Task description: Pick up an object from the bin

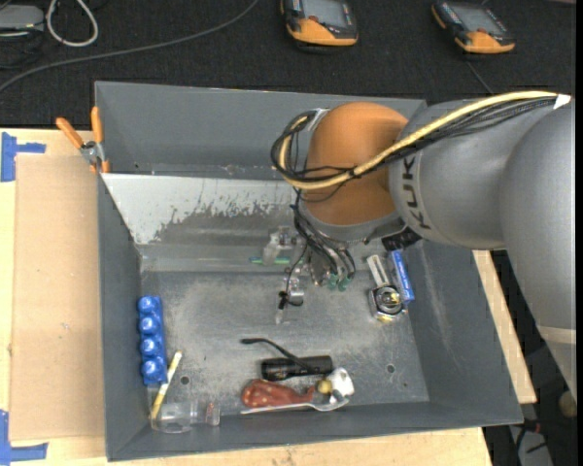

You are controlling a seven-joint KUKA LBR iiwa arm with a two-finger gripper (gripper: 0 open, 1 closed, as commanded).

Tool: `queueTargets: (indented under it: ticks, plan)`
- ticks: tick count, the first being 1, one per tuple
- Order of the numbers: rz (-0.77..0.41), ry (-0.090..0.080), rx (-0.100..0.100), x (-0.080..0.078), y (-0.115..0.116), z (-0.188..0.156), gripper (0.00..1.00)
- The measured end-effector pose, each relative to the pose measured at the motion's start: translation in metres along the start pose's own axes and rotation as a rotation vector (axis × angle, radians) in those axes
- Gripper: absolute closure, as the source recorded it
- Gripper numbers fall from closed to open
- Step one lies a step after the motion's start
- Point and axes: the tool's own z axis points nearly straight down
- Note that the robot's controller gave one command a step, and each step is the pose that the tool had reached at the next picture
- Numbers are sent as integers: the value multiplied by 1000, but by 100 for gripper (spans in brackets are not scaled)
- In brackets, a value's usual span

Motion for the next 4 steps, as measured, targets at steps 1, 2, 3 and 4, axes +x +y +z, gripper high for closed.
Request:
queueTargets:
  ticks: [1,2,3,4]
  plan:
    - [2,-6,0,-2,0,-3,0]
    - [-236,-3,0,50,-13,56,0]
    - [-309,-8,0,64,-10,5,0]
    - [-178,-5,0,77,-29,10,0]
